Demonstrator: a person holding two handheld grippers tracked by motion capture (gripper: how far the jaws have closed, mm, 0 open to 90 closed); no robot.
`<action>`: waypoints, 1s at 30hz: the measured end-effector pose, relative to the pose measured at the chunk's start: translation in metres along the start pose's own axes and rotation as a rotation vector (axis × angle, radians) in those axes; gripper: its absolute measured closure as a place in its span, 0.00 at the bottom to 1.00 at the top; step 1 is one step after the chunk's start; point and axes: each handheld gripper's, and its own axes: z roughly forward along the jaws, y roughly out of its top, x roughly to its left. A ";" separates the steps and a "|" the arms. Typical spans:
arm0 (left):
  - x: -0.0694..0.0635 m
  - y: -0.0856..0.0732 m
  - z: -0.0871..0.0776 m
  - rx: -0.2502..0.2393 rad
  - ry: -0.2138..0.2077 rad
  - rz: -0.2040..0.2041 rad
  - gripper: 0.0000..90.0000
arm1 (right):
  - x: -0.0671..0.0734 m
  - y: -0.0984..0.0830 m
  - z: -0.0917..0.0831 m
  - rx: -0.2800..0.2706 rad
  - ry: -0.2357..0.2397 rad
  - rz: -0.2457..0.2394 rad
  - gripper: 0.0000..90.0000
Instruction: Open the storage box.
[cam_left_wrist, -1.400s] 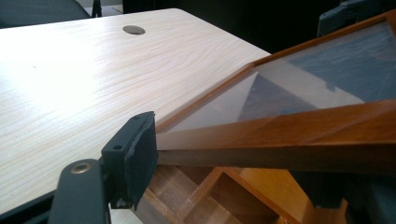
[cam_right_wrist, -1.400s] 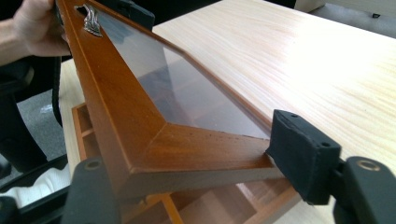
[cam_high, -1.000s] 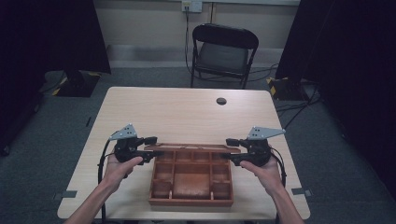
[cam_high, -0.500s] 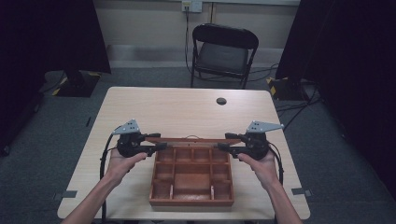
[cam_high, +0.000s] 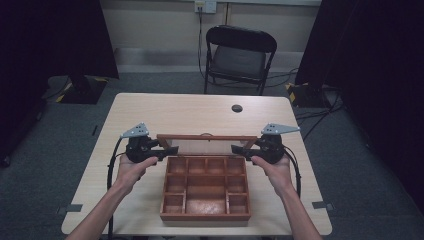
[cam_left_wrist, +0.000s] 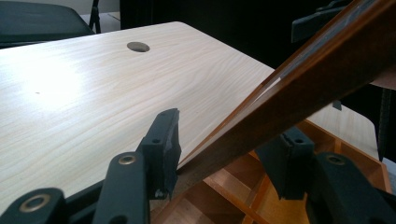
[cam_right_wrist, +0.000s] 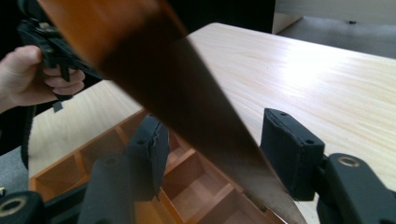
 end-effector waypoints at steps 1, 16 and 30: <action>0.001 0.000 0.000 0.004 0.001 0.000 0.56 | -0.002 -0.001 0.003 0.011 -0.002 0.004 0.47; 0.013 -0.004 0.009 0.002 0.026 -0.029 0.58 | -0.019 -0.007 0.014 0.009 -0.022 0.034 0.49; 0.023 -0.011 0.020 0.016 0.051 -0.038 0.60 | -0.035 -0.024 0.024 0.015 -0.040 0.080 0.54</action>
